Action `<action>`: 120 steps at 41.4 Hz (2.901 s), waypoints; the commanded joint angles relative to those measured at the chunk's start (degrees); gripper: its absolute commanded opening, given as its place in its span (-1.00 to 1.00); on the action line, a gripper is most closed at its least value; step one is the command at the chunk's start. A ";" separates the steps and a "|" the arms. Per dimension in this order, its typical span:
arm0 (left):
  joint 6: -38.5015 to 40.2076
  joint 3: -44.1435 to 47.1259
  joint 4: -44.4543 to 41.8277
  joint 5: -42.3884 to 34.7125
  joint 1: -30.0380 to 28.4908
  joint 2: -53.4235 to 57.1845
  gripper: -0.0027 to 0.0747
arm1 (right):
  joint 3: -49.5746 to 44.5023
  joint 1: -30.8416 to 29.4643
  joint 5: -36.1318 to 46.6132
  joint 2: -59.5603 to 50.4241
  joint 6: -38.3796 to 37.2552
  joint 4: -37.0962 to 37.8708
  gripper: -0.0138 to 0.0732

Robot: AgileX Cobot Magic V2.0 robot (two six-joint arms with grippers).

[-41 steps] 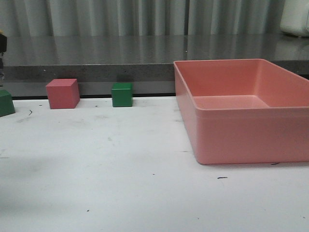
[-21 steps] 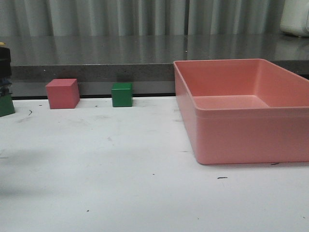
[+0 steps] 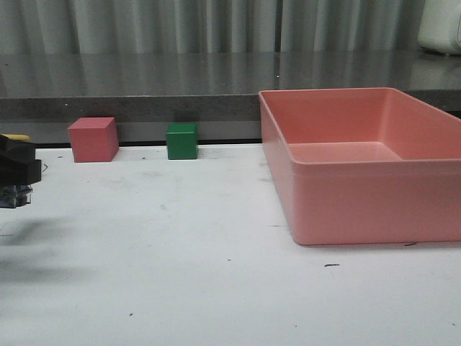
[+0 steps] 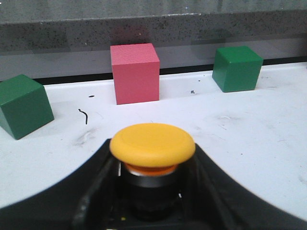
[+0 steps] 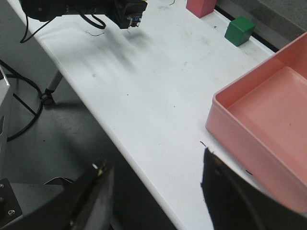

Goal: Place and stand button with both arms
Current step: 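Lower the button upright onto the table and open the left gripper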

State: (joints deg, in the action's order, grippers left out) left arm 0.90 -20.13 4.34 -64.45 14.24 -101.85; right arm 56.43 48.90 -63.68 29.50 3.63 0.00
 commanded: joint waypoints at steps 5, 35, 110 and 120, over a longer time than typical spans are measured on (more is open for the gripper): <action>-0.01 -3.23 0.33 -13.84 -0.12 -1.28 -0.44 | 1.25 -0.26 3.70 0.54 0.29 0.00 0.32; -0.01 -1.22 0.33 -13.76 -0.12 -4.48 -0.44 | 1.25 -0.26 3.70 0.54 0.29 0.00 0.32; -0.01 7.34 0.39 20.79 -0.12 21.34 0.28 | 1.25 -0.26 3.70 0.54 0.29 0.00 0.32; -0.01 -3.02 0.54 57.34 -0.12 33.70 0.27 | 1.25 -0.26 3.70 0.54 0.29 0.00 0.32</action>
State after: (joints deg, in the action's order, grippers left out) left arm 0.90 -17.95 4.34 -16.05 14.24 -72.45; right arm 56.43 48.90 -63.77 29.50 3.63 0.00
